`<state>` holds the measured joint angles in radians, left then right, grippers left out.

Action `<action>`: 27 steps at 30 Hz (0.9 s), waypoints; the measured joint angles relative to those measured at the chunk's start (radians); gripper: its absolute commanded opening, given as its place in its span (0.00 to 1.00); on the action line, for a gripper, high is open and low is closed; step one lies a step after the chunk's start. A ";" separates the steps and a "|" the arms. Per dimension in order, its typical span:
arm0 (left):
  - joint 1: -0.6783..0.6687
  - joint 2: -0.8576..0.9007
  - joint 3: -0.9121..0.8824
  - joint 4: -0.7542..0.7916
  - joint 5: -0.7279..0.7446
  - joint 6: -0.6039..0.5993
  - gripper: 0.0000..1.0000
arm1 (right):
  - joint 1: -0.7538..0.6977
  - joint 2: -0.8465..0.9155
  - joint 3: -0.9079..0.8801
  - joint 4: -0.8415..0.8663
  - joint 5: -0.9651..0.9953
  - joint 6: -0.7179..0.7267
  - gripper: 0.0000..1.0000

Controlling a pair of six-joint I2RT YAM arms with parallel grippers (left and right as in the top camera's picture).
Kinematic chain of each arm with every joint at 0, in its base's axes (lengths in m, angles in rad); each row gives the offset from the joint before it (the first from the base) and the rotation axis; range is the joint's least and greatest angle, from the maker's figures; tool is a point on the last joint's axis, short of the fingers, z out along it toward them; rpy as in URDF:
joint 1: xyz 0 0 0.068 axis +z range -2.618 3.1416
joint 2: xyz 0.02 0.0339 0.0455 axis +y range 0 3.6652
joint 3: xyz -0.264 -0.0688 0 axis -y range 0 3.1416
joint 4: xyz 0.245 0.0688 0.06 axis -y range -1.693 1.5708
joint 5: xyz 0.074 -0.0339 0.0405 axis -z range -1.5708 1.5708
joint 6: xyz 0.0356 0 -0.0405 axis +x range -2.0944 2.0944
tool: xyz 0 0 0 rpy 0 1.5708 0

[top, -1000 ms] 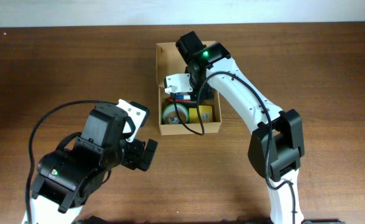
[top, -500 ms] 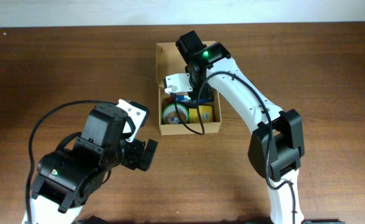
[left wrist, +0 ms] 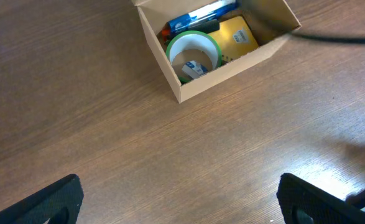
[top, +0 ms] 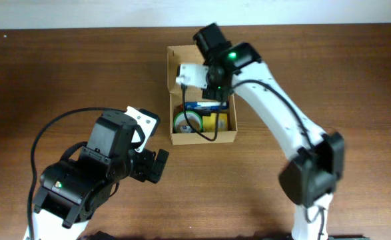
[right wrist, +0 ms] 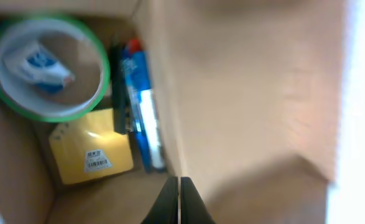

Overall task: Pack container
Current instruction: 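Release the pen and raise the right gripper out of the box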

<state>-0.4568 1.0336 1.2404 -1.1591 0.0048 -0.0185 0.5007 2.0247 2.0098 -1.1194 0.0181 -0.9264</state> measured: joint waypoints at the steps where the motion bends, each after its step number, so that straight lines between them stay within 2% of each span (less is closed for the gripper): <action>1: 0.000 0.000 0.000 0.000 0.000 0.000 1.00 | 0.000 -0.034 0.000 0.000 0.000 0.039 0.04; 6: 0.000 0.000 0.000 0.000 0.000 0.000 1.00 | -0.013 -0.124 0.005 -0.022 0.000 0.224 0.04; 12: 0.000 0.000 0.000 0.000 0.000 0.000 1.00 | -0.076 -0.122 0.002 -0.125 0.000 0.375 0.04; 27: 0.000 0.000 0.000 0.000 0.000 0.000 0.99 | -0.090 -0.214 0.002 -0.171 -0.050 0.427 0.04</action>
<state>-0.4568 1.0336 1.2404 -1.1591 0.0048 -0.0185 0.4110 1.8103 2.0113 -1.2903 -0.0322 -0.4992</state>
